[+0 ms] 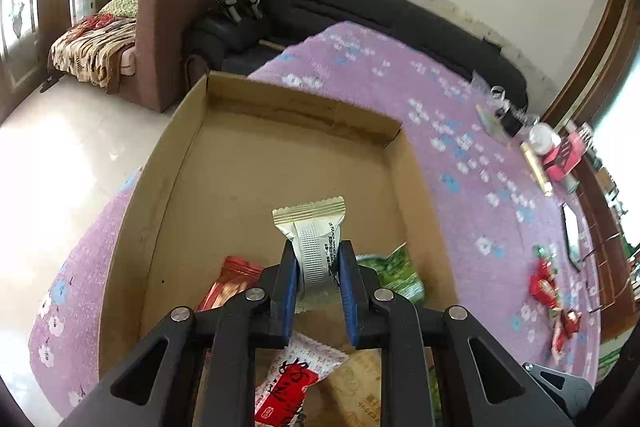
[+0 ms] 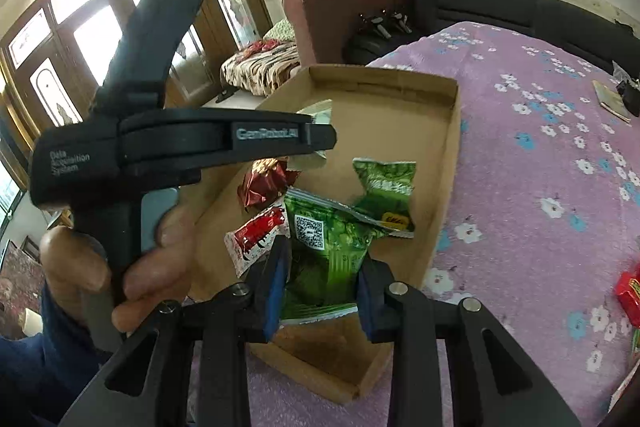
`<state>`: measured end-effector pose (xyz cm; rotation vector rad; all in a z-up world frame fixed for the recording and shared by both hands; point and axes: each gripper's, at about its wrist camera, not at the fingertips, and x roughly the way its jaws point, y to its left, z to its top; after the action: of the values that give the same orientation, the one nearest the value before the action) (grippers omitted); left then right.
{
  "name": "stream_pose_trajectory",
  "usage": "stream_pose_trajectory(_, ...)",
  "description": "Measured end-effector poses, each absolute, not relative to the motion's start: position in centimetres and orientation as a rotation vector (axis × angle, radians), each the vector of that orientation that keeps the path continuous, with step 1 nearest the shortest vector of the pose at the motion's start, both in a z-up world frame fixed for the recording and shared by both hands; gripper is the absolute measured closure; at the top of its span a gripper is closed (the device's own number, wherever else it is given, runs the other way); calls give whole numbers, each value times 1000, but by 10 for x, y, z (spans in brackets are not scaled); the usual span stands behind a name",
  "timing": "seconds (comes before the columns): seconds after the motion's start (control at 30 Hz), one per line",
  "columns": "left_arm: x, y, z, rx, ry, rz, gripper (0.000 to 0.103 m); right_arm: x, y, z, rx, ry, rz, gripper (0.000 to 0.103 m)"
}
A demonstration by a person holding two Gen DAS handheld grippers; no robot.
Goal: Organize snacks
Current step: 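Carry both packets over the cardboard tray and open both grippers to drop them, then move both grippers back to the snack pile on the table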
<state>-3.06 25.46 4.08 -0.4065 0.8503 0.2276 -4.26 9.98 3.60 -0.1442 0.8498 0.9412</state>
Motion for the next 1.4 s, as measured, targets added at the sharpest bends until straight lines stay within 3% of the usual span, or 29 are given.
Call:
stream_pose_trajectory(0.53,-30,250,40,-369,870,239,83,-44,103,20,-160,862,933,71)
stream_pose_trajectory(0.63,-31,250,41,-371,867,237,82,-43,101,22,-146,864,938,63)
stream_pose_trajectory(0.73,-31,251,42,-379,863,232,82,-42,100,25,-138,849,946,61)
stream_pose_trajectory(0.9,-34,253,44,-397,843,225,66,-44,94,36,-118,819,948,56)
stream_pose_trajectory(1.1,-39,254,51,-426,820,204,63,-50,73,57,-89,721,890,35)
stream_pose_trajectory(1.17,-41,252,55,-423,803,198,57,-50,66,63,-80,694,873,28)
stream_pose_trajectory(1.23,-43,247,61,-416,782,189,52,-50,55,70,-58,680,857,25)
stream_pose_trajectory(1.4,-44,229,70,-374,762,170,51,-34,23,80,70,721,816,23)
